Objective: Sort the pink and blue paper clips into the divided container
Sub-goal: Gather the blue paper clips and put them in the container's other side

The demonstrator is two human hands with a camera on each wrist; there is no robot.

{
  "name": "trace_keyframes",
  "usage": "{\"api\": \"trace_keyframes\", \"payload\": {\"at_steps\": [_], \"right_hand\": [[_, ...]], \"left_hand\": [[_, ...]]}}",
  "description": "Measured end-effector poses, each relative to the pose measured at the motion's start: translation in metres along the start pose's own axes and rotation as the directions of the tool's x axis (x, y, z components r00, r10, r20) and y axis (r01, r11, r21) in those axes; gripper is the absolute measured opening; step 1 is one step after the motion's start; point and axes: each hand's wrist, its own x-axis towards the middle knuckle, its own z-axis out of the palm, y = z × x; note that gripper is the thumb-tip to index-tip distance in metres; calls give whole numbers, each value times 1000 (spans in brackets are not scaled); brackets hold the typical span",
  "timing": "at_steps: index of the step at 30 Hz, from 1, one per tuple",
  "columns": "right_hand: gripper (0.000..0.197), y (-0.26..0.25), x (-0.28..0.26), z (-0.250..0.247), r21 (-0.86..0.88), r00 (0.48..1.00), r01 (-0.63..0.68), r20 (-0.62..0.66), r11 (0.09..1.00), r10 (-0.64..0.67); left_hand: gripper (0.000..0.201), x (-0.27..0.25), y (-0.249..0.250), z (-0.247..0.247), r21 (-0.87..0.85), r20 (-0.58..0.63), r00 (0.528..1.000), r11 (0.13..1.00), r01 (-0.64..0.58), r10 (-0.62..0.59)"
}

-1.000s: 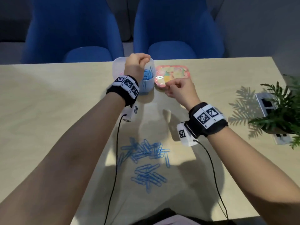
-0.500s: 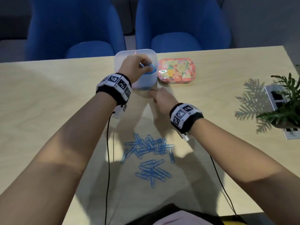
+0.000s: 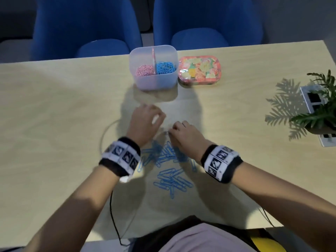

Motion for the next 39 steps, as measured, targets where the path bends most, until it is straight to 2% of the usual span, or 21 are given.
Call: {"api": "trace_keyframes", "payload": {"at_steps": [3,5,6,8,10,12,14,17,18,20,23,26,28,30,33,36,38,39], "right_hand": [[42,-1,-29,2,122,998,24,54,992,-30],[39,1,-46,-7,173,998,-46,60,984,37],[46,3,-54,-10,188,994,-99,65,977,88],[79,4,-71,-12,193,977,-203,101,960,186],[112,-2,-85,-6,190,960,-252,176,949,220],[134,-11,-91,6,146,952,-235,232,961,198],[139,-24,-88,16,80,954,-196,246,977,171],[123,-35,-74,18,83,959,-212,209,974,191],[113,-35,-68,18,112,964,-212,185,971,190],[94,-31,-60,16,181,976,-193,138,964,169],[81,-16,-57,7,204,983,-179,76,962,167],[96,-2,-52,-3,116,984,-158,97,981,147],[107,0,-46,-4,33,988,-97,126,995,92],[107,-5,-39,-2,-35,989,-15,144,999,20],[96,-17,-35,5,-61,984,52,175,997,-41],[64,-22,-36,8,5,989,-4,147,1000,3],[40,-22,-35,9,19,994,-10,112,1000,8],[35,-21,-34,9,8,994,0,109,1000,-1]], "left_hand": [[57,-53,-2,22,78,190,981,997,30,-44],[72,-77,2,25,121,231,972,992,20,-48],[80,-87,5,24,135,243,969,991,15,-48],[100,-108,10,22,171,295,953,985,19,-70],[123,-122,17,22,256,385,916,966,14,-116],[127,-128,23,29,303,411,898,953,24,-154],[122,-128,28,34,290,404,901,956,41,-161],[96,-119,33,38,196,300,951,980,16,-76],[85,-116,35,37,145,279,957,989,32,-72],[77,-111,39,31,43,278,956,996,84,-93],[89,-109,33,19,-42,243,963,991,127,-113],[117,-108,23,9,6,352,926,990,144,-137],[122,-105,20,12,100,420,900,991,86,-120],[109,-99,21,17,141,430,900,990,14,-73],[78,-90,25,25,125,383,923,992,-11,-38],[43,-84,25,30,95,284,958,996,-3,-24],[27,-83,23,32,90,258,966,996,-18,-5],[23,-83,22,33,95,261,965,995,-30,4]]}}
